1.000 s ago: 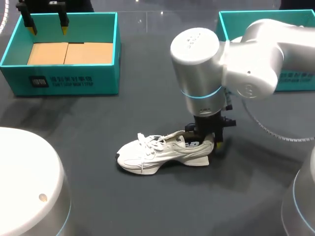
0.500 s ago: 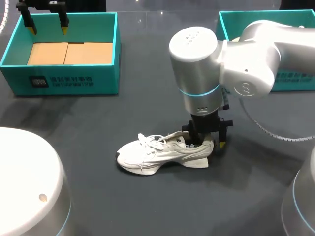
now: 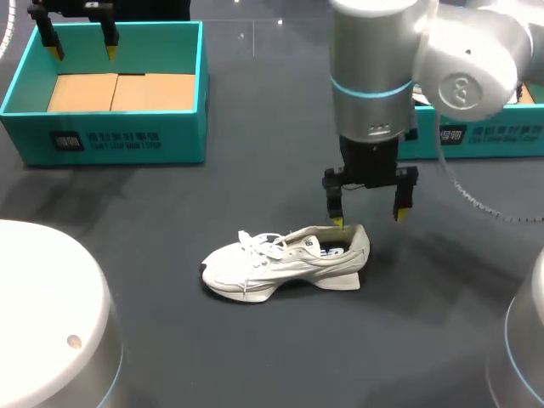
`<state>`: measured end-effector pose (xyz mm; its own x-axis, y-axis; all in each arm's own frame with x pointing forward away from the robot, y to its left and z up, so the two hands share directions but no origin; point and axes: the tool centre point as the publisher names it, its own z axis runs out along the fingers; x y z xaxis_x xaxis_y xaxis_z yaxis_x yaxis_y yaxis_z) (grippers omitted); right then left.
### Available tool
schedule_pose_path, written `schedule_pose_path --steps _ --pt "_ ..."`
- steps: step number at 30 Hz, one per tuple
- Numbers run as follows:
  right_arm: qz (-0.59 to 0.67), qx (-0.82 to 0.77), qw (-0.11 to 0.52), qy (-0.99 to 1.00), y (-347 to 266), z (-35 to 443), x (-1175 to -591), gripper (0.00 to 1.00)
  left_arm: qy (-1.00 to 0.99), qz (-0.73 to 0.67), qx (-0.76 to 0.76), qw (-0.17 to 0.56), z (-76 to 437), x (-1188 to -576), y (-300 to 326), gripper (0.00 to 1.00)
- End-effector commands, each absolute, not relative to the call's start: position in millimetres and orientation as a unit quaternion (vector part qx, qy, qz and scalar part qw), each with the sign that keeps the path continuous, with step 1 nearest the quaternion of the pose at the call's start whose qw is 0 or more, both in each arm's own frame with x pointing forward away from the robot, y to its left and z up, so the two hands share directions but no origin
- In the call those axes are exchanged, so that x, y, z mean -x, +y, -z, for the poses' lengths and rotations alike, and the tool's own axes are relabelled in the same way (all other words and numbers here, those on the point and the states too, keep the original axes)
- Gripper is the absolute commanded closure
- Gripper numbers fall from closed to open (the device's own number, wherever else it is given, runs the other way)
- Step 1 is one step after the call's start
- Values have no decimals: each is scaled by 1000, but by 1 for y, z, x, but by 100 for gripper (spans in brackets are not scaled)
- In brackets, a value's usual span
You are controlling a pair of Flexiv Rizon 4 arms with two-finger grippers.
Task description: Take the shoe out of the shoebox, open the shoe tongue, remove and reinsert the insole, then place the shoe into the shoebox
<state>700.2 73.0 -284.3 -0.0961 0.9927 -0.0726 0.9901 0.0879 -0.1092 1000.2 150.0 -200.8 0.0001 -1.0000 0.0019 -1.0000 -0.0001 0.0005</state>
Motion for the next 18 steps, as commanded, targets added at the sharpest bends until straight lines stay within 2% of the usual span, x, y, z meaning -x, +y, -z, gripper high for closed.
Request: schedule_pose_path --steps 1,11,18 --pt "31 588 69 -805 48 261 -697 0 -707 0 -707 0 200 -1000 150 0" --pt "89 454 93 -882 29 243 -694 0 -707 0 -707 0 200 -1000 150 0" --pt "89 454 93 -882 29 243 -694 0 -707 0 -707 0 200 -1000 150 0"
